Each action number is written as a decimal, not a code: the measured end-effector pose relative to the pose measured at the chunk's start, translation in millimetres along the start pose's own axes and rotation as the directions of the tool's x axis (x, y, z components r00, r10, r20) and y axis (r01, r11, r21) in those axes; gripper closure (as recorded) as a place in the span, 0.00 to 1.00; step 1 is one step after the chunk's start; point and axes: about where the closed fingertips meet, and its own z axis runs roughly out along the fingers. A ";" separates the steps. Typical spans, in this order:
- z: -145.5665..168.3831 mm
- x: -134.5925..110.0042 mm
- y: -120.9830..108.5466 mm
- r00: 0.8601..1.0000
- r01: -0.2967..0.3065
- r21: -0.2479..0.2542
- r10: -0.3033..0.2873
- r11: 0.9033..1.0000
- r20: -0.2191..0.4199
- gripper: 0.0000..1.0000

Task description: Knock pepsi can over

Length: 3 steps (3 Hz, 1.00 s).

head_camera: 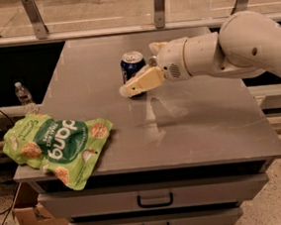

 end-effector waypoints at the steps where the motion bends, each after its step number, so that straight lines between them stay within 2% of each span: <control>1: 10.1 0.0 -3.4 1.000 0.000 0.008 0.000 1.000 0.029 0.16; 3: 15.9 0.5 -6.5 0.998 -0.021 0.008 0.021 1.000 0.064 0.62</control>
Offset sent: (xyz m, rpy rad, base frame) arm 0.0181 0.0067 -0.0076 0.0699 -0.0269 -0.0155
